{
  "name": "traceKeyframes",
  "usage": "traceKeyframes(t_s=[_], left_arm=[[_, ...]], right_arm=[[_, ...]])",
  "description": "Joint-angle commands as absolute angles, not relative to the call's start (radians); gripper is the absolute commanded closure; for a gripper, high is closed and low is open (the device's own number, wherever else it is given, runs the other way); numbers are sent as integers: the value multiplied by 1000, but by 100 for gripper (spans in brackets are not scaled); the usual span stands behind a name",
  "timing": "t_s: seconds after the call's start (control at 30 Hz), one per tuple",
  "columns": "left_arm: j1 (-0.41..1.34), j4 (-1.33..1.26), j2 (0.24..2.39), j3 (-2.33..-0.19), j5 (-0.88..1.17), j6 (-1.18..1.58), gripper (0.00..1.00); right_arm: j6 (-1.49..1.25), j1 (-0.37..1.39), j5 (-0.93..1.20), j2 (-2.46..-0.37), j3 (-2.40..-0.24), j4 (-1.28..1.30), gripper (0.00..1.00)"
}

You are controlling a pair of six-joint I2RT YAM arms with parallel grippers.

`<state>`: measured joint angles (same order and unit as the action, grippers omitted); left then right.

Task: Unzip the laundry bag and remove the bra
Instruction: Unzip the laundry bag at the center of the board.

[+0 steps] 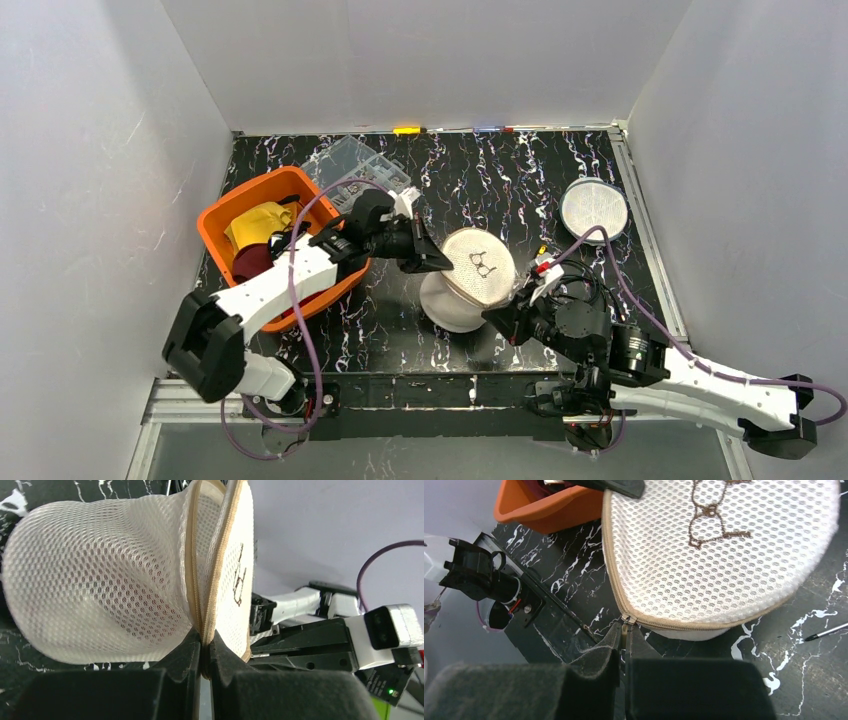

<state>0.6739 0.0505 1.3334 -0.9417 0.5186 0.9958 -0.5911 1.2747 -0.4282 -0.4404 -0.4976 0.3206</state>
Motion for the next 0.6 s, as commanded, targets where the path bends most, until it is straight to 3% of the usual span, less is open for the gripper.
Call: traceKeyframes(t_s=[0.0, 0.07, 0.17, 0.23, 0.4, 0.57], left_arm=[[642, 22, 1429, -987, 680, 866, 99], [640, -31, 1456, -959, 676, 899, 82], [640, -58, 1448, -919, 648, 931, 42], [640, -27, 1408, -891, 611, 936, 26], [653, 110, 1195, -783, 519, 981, 6], [748, 147, 1002, -645, 382, 1099, 4]], right_arm=[[-570, 1281, -429, -394, -473, 375, 99], [-586, 1281, -417, -387, -445, 352, 99], [-606, 1280, -401, -396, -418, 309, 99], [-611, 1280, -391, -412, -407, 267, 99], [-620, 1280, -355, -485, -401, 164, 99], [-629, 1281, -309, -571, -399, 41, 99]])
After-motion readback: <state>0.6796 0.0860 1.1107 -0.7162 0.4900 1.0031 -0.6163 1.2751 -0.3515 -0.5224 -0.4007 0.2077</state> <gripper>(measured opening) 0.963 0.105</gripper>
